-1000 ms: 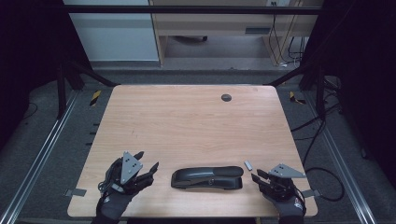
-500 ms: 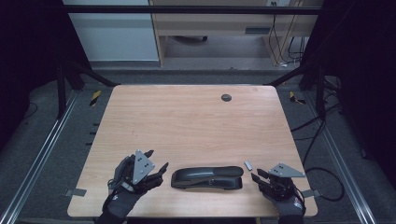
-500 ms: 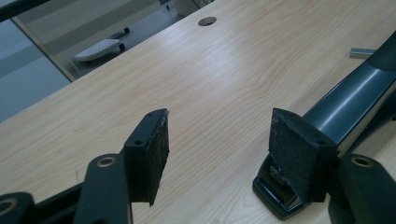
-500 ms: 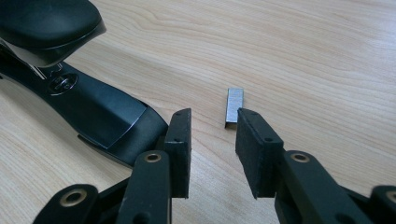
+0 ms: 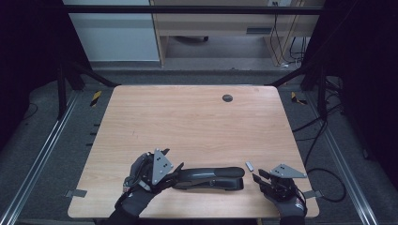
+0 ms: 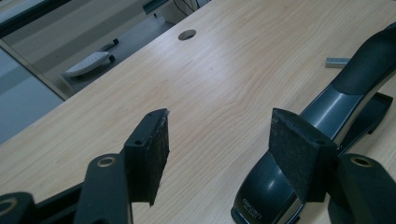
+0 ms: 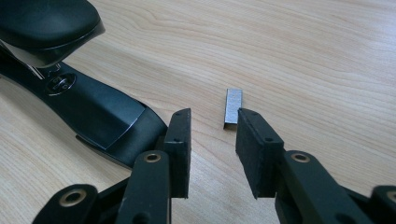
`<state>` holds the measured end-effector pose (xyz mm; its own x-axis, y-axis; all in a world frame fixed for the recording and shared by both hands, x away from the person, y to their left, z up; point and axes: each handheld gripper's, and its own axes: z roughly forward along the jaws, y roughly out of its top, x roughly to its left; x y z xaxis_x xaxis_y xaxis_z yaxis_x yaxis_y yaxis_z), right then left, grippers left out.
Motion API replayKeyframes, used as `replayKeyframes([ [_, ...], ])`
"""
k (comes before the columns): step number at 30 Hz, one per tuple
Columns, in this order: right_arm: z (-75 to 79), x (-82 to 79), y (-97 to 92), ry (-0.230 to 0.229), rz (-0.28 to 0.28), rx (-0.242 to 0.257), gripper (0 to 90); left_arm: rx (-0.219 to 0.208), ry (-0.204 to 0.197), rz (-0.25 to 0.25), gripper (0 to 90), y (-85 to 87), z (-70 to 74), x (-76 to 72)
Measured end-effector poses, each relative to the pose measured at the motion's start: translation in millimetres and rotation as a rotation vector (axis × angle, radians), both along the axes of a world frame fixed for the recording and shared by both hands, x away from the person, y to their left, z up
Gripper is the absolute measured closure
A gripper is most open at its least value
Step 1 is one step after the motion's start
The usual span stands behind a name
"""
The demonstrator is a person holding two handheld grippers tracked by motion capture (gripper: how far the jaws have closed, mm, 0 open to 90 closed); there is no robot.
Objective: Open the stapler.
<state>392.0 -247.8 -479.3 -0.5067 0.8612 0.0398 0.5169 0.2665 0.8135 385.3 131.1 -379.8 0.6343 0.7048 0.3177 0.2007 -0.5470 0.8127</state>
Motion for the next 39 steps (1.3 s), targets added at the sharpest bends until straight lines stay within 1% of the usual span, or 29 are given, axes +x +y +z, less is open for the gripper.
replayKeyframes([
  [5,0.2,-0.2,0.0,0.0,-0.001,-0.001,66.1,0.009,-0.003,-0.011,37.7,-6.6,1.1,-0.1],
  [8,0.2,-0.4,0.0,-0.003,0.002,-0.002,66.1,0.022,-0.01,-0.018,37.7,-10.4,2.4,-0.7],
  [16,0.6,-0.8,0.4,0.0,0.005,-0.001,66.2,0.031,-0.017,-0.037,37.7,-20.2,3.9,-2.0],
  [18,0.1,-0.3,0.2,-0.008,0.007,-0.008,66.2,0.034,-0.018,-0.044,37.6,-23.2,3.3,-2.5],
  [26,0.2,-0.4,0.8,0.0,0.002,0.002,66.2,0.064,-0.027,-0.066,37.5,-36.3,1.4,-3.7],
  [29,0.2,-0.3,0.2,-0.005,0.003,-0.003,66.2,0.075,-0.029,-0.074,37.4,-41.3,0.5,-3.8],
  [30,0.8,-1.0,0.6,0.005,0.0,0.007,66.2,0.08,-0.029,-0.077,37.4,-43.0,0.4,-4.1],
  [39,0.4,-0.7,0.1,-0.004,0.003,0.004,66.1,0.119,-0.045,-0.116,37.3,-60.3,1.0,-7.3],
])
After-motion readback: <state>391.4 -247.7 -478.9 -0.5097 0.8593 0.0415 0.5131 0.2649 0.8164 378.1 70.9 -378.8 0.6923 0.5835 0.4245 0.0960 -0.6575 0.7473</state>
